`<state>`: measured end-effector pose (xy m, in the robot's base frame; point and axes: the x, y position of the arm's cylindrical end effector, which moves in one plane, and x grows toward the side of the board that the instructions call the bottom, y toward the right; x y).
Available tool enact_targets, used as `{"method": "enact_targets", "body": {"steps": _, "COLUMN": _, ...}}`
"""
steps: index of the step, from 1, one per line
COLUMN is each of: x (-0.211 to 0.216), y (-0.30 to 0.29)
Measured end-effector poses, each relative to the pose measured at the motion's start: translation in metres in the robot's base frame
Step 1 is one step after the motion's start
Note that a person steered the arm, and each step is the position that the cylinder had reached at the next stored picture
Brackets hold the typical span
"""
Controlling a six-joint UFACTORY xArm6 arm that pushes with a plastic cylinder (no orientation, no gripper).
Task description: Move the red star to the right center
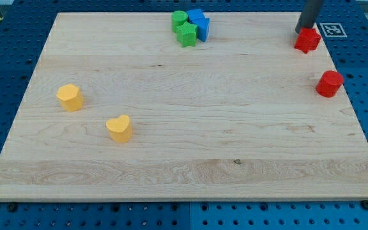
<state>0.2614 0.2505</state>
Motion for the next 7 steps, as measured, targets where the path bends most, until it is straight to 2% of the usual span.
{"method": "enact_targets", "body": {"steps": 1, "x": 0.032, "y": -0.002}}
{"method": "enact_targets", "body": {"steps": 4, "x": 0.029, "y": -0.008}}
{"method": "enact_targets", "body": {"steps": 5, "x": 0.046, "y": 0.027}}
{"method": "enact_targets", "body": {"steps": 7, "x": 0.043, "y": 0.054}}
